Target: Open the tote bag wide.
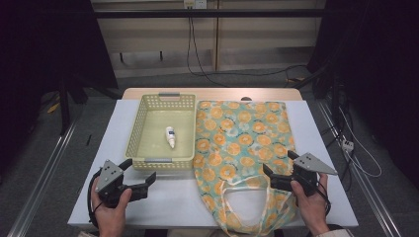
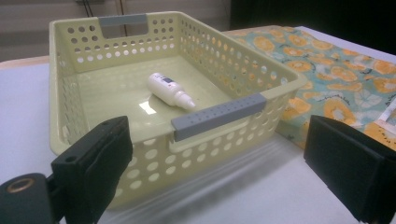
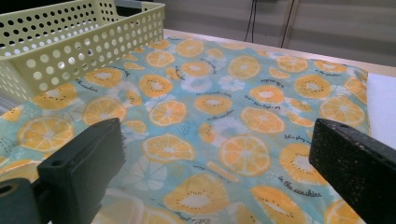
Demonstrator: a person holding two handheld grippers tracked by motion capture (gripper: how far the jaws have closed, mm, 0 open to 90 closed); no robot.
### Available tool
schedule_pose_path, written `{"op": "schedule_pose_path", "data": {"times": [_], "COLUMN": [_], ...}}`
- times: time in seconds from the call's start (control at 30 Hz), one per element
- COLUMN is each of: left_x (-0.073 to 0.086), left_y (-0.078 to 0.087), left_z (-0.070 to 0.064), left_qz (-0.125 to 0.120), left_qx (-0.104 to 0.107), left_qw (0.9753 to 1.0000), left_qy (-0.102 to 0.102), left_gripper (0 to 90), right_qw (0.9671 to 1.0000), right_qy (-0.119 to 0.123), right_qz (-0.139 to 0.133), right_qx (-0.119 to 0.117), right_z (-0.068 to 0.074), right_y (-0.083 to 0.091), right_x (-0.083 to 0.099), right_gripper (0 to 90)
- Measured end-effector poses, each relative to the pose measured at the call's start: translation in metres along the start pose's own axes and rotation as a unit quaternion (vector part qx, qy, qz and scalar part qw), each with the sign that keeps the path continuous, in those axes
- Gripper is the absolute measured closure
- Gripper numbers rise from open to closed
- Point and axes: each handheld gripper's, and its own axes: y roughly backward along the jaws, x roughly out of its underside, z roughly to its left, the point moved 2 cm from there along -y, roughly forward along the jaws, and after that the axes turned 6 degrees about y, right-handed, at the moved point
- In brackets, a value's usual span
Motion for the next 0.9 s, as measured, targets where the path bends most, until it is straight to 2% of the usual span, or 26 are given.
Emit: {"op": "schedule_pose_path", "data": {"times": [0.27,0.37,0.57,0.67,0.7,0.73,0.9], "left_x": [0.0,0.0,0.001,0.0,0.0,0.0,0.0], "left_y": [0.0,0.0,-0.002,-0.002,-0.003,-0.003,-0.001], "left_z": [0.0,0.002,0.002,0.002,0.002,0.002,0.004], "left_qz": [0.003,0.002,0.001,0.003,0.002,0.003,0.005], "left_qx": [0.002,-0.001,0.0,0.001,0.002,0.004,0.004], "left_qw": [1.0,1.0,1.0,1.0,1.0,1.0,1.0], "left_qy": [-0.002,0.003,0.005,0.002,0.004,0.007,0.004], "left_gripper": [7.3,7.3,7.3,7.3,7.3,7.3,7.3], "right_qw": [1.0,1.0,0.9999,0.9995,0.9995,0.9995,0.9983], "right_qy": [0.001,0.0,0.005,0.002,0.002,-0.002,0.001], "right_qz": [0.001,0.002,0.012,0.025,0.025,0.03,0.055], "right_qx": [0.0,-0.001,0.012,0.017,0.017,0.011,0.021], "right_z": [-0.003,-0.002,-0.005,-0.017,-0.017,-0.023,-0.036], "right_y": [-0.001,-0.001,-0.003,-0.006,-0.006,-0.007,-0.016], "right_x": [0.0,-0.001,-0.001,-0.002,-0.002,-0.004,-0.006], "right_gripper": [3.0,3.0,5.3,5.6,5.6,3.5,3.9]}}
